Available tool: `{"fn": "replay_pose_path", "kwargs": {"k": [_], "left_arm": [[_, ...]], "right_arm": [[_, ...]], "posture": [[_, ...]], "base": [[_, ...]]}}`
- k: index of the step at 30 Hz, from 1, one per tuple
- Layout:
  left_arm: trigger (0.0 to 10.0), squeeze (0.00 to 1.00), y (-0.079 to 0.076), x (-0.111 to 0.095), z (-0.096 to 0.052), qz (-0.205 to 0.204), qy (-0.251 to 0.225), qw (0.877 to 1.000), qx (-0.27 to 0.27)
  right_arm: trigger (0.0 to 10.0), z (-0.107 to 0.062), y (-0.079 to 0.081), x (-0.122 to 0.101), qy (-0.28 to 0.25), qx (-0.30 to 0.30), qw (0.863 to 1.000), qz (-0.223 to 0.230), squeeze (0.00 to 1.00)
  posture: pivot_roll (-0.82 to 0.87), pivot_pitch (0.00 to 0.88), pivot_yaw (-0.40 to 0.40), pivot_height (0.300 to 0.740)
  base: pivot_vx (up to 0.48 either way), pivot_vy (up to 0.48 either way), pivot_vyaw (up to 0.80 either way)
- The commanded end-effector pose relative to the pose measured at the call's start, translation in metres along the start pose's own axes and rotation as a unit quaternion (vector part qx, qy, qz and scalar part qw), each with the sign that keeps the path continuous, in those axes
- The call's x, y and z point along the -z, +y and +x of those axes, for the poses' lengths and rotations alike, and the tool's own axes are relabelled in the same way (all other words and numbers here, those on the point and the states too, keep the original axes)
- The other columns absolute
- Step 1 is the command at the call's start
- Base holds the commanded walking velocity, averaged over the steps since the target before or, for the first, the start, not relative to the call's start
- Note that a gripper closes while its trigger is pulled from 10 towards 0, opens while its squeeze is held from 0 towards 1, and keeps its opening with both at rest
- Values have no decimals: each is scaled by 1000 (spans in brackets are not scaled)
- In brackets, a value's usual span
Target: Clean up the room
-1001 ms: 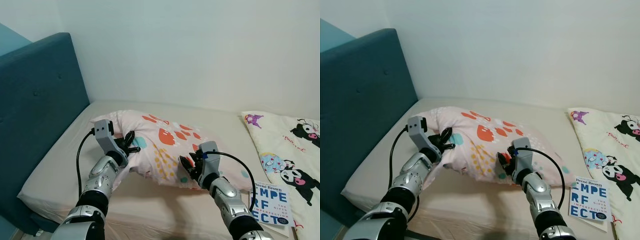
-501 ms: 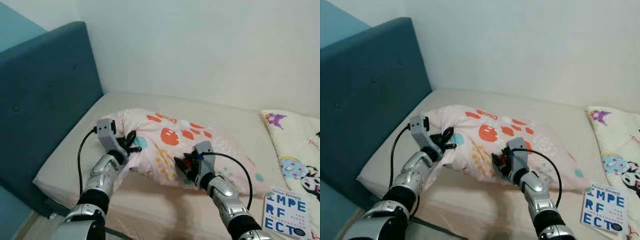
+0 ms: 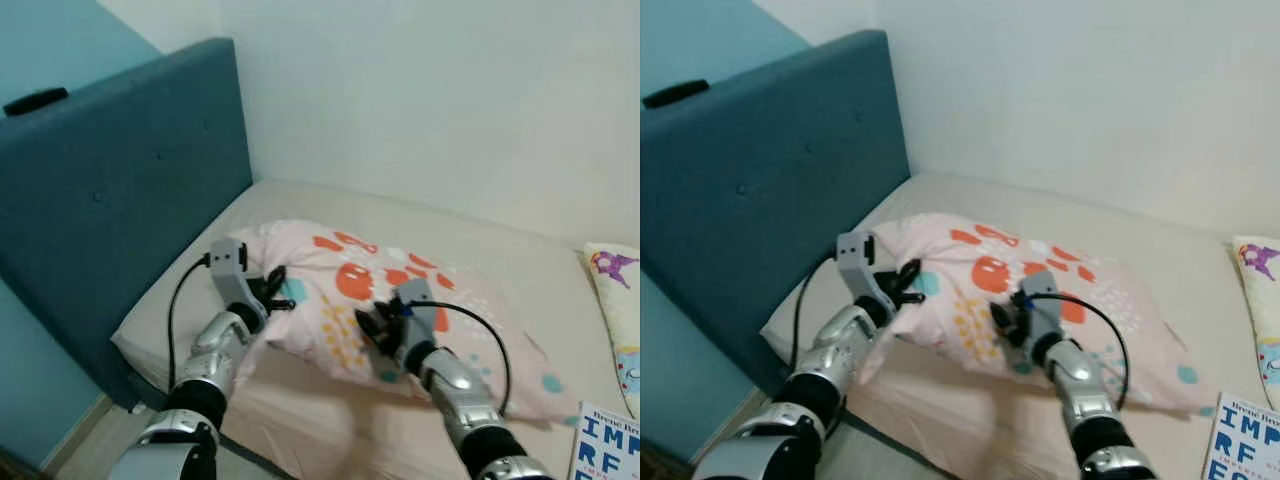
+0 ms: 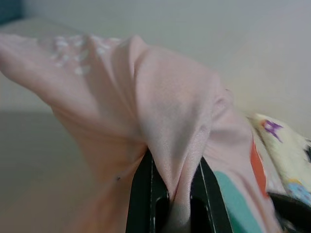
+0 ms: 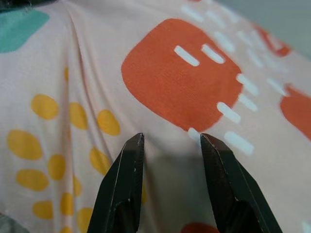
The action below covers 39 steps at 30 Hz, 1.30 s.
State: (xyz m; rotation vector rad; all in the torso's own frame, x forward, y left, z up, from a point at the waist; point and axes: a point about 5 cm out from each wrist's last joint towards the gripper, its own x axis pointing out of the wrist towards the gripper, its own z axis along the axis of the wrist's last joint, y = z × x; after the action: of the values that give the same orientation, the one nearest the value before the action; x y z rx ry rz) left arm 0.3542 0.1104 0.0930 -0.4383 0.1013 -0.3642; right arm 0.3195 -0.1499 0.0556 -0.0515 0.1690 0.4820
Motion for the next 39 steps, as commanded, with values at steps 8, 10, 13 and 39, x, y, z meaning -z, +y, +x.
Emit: {"fn": "replay_pose_path", "kwargs": {"k": [8, 10, 13, 39], "left_arm": [[10000, 0, 0, -8, 1, 23, -21, 1000, 0], [10000, 0, -1, -5, 1, 28, -15, 1000, 1], [10000, 0, -3, 6, -1, 37, 6, 999, 3], [10000, 0, -20, 35, -5, 56, 51, 997, 25]], "right_arm": [[10000, -1, -2, 5, 15, 23, 1000, -5, 0], [10000, -1, -3, 5, 16, 25, 1000, -4, 0], [10000, -3, -7, 4, 14, 30, 999, 0, 0], [10000, -86, -79, -11, 158, 251, 937, 185, 0]], "posture": [[-59, 9, 3, 740], [-61, 10, 4, 740], [-64, 10, 5, 740], [-87, 30, -8, 740]], "base": [[0, 0, 800], [0, 0, 800], [0, 0, 800], [0, 0, 123]]}}
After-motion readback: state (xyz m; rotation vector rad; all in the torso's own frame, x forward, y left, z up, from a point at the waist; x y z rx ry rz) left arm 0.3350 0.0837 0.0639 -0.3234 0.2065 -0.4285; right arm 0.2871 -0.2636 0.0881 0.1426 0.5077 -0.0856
